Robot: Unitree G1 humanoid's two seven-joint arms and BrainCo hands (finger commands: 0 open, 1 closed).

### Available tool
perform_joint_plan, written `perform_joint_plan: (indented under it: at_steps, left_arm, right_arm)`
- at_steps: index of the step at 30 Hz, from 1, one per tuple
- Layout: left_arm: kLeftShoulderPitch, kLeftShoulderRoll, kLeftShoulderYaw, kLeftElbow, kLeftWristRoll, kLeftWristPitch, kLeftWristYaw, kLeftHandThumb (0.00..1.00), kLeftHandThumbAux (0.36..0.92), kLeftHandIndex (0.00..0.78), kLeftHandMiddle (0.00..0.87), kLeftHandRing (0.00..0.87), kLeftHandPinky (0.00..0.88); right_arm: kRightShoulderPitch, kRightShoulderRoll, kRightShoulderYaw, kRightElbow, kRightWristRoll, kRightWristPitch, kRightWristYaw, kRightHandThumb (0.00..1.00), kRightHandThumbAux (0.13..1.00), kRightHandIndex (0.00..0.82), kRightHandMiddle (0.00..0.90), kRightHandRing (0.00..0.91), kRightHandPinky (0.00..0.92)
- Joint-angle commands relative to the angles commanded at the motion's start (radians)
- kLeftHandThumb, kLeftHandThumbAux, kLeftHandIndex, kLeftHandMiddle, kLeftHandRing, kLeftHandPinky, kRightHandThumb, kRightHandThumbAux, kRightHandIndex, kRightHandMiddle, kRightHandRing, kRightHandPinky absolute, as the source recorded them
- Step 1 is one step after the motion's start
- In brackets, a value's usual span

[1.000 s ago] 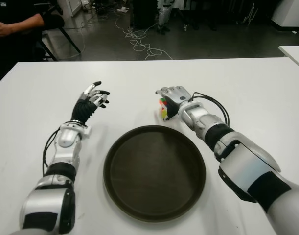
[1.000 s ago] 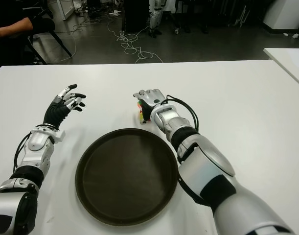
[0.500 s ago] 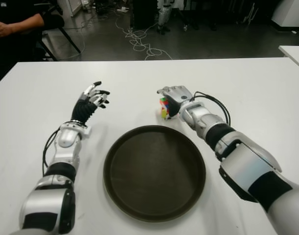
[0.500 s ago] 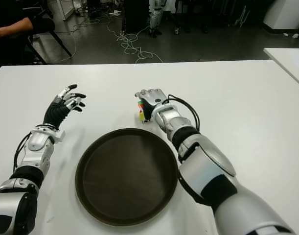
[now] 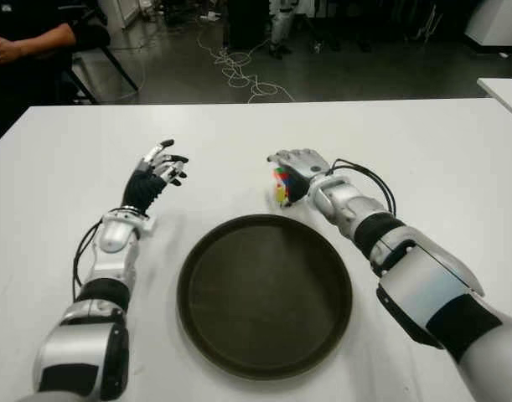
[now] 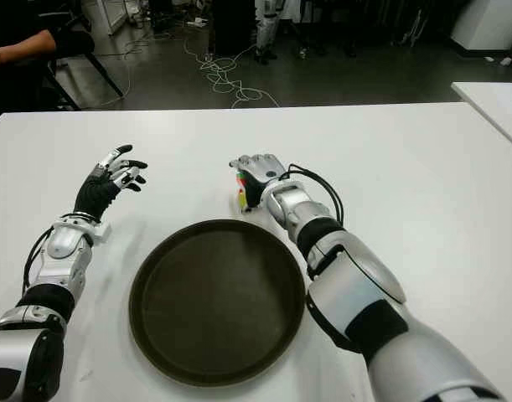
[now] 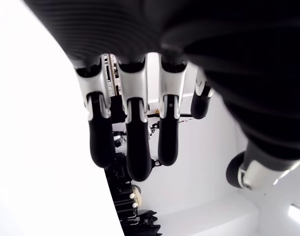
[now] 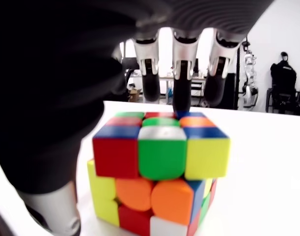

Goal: Pick up the Rubik's Cube and put it in the plate

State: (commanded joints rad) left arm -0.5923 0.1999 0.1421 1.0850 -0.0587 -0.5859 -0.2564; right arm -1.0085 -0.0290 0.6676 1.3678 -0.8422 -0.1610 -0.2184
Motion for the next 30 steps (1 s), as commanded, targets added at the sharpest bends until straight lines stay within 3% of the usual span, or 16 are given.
perform_joint_plan:
  at_steps: [30]
  left_arm:
    - [0.012,0.004,-0.012,-0.023,0.017,-0.001,0.03,0.093,0.563,0.128,0.355,0.446,0.45]
  right_arm:
    - [0.025,0.01,0.031,0.001,-0.012,-0.002,-0.038,0.0,0.839,0.236,0.234,0.271,0.282]
